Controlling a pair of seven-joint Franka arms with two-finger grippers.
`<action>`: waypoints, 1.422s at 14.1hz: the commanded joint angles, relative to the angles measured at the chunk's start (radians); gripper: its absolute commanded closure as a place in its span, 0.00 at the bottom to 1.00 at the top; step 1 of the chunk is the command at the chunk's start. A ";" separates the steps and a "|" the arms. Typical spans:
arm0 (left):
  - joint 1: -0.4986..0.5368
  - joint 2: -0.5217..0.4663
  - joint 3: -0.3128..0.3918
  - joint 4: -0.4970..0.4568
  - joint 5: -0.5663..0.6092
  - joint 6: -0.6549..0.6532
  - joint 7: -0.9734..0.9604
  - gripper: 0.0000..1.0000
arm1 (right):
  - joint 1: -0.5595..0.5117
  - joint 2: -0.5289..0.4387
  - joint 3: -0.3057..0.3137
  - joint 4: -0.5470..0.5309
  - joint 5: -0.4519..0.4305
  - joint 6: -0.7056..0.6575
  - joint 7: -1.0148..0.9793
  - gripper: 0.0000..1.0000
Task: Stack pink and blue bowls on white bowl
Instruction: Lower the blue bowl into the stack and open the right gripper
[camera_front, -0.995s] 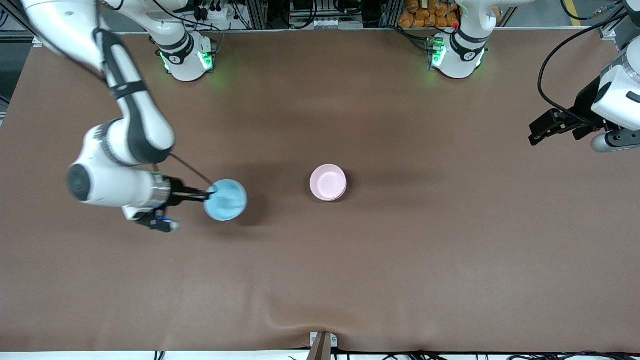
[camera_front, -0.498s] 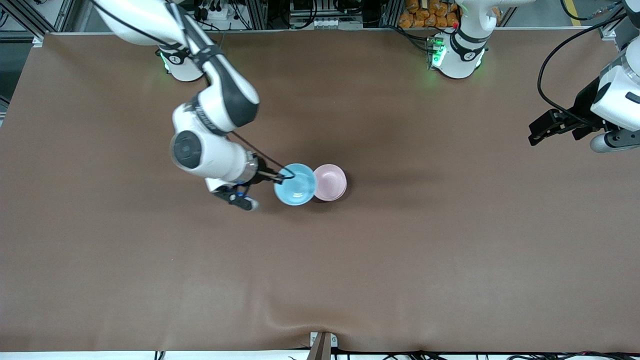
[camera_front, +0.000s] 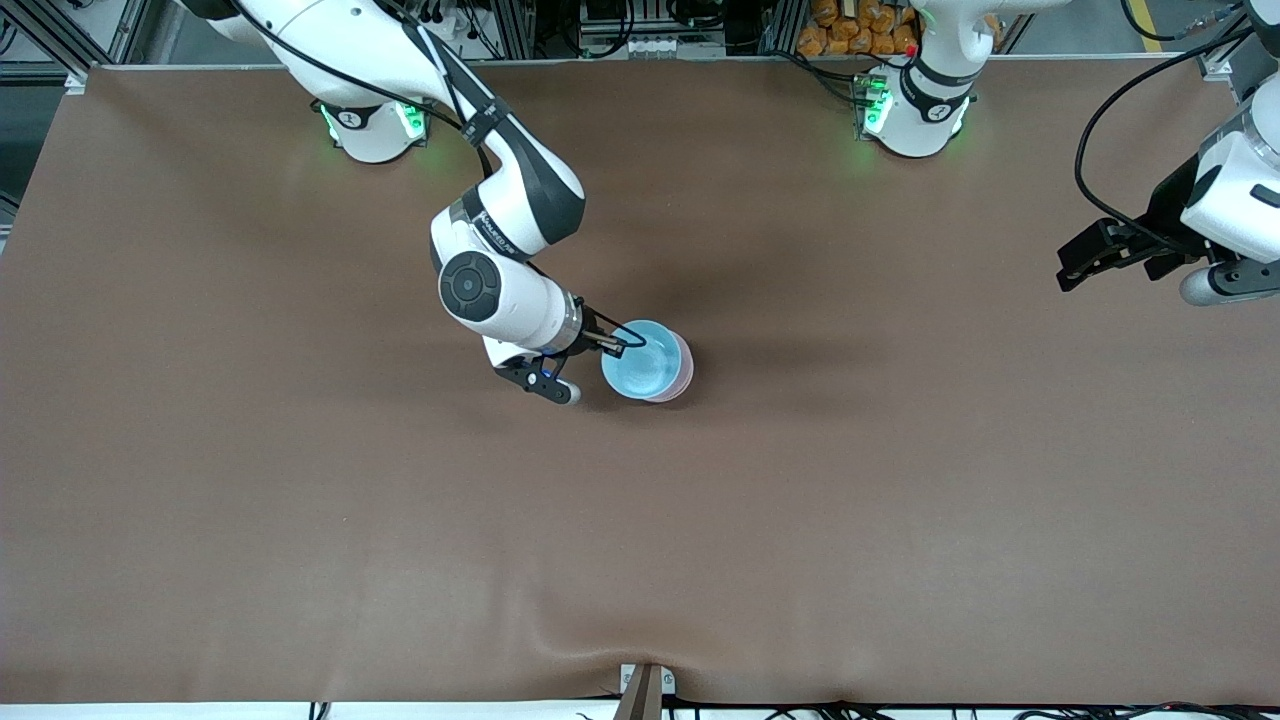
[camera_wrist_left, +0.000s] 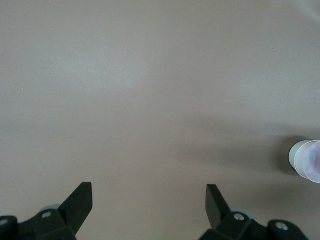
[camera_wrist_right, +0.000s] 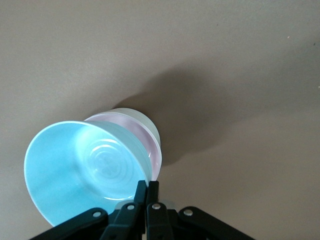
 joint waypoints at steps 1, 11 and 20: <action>0.008 -0.022 -0.002 -0.014 -0.021 -0.004 0.012 0.00 | 0.028 0.023 -0.010 0.016 0.007 0.031 0.050 1.00; 0.008 -0.022 -0.002 -0.014 -0.021 -0.002 0.012 0.00 | 0.062 0.083 -0.013 0.005 -0.036 0.103 0.058 1.00; 0.008 -0.022 -0.002 -0.014 -0.021 -0.002 0.012 0.00 | 0.047 0.083 -0.022 0.037 -0.037 0.089 0.089 0.00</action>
